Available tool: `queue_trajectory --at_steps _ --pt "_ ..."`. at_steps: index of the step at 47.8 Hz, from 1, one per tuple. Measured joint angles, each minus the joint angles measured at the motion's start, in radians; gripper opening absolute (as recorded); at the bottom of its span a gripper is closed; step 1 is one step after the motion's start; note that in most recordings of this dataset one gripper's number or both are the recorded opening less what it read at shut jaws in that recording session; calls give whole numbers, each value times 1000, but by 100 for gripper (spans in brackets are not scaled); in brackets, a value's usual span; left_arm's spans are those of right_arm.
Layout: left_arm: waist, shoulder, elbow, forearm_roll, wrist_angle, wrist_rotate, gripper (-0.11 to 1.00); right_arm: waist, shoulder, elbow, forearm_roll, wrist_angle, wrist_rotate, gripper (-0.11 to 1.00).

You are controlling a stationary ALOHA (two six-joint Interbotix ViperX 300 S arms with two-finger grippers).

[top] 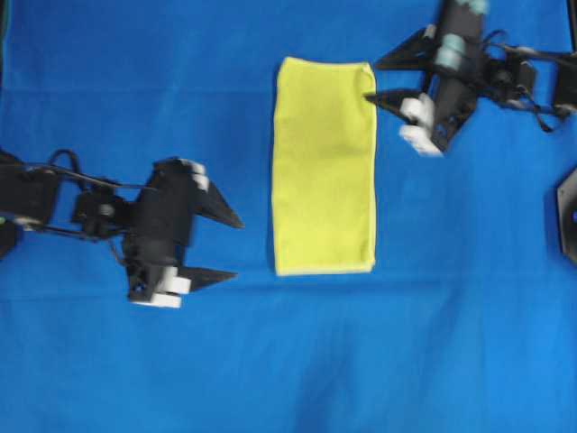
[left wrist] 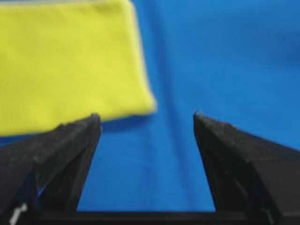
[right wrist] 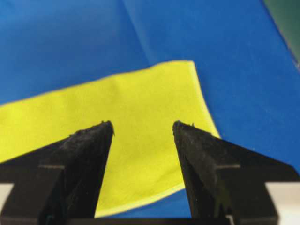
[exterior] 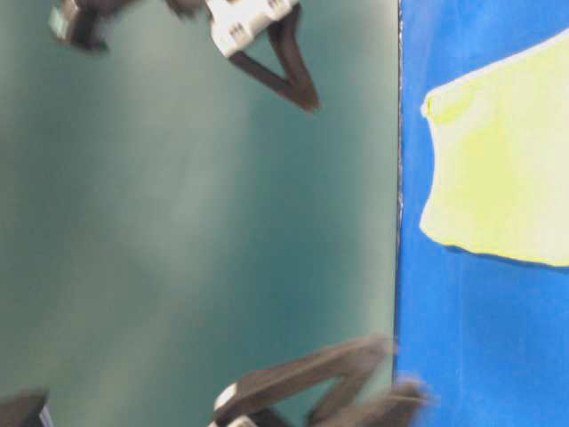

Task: Fold the yellow towel.
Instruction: 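Withdraw both grippers to the sides of the table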

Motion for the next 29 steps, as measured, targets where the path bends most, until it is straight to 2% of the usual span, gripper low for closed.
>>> queue_trajectory --at_steps 6,11,17,21,29 --pt "94 -103 100 0 -150 -8 75 8 -124 72 9 -46 2 58" --pt "138 -183 172 0 -216 -6 75 8 -204 135 26 -60 0 58" --pt "183 -261 249 0 -242 -15 75 8 -264 213 66 -81 5 58" --pt "184 -287 281 0 -253 -21 75 8 -281 261 94 -103 5 58" --pt "190 -290 295 -2 -259 -38 75 6 -291 284 110 -120 3 58"
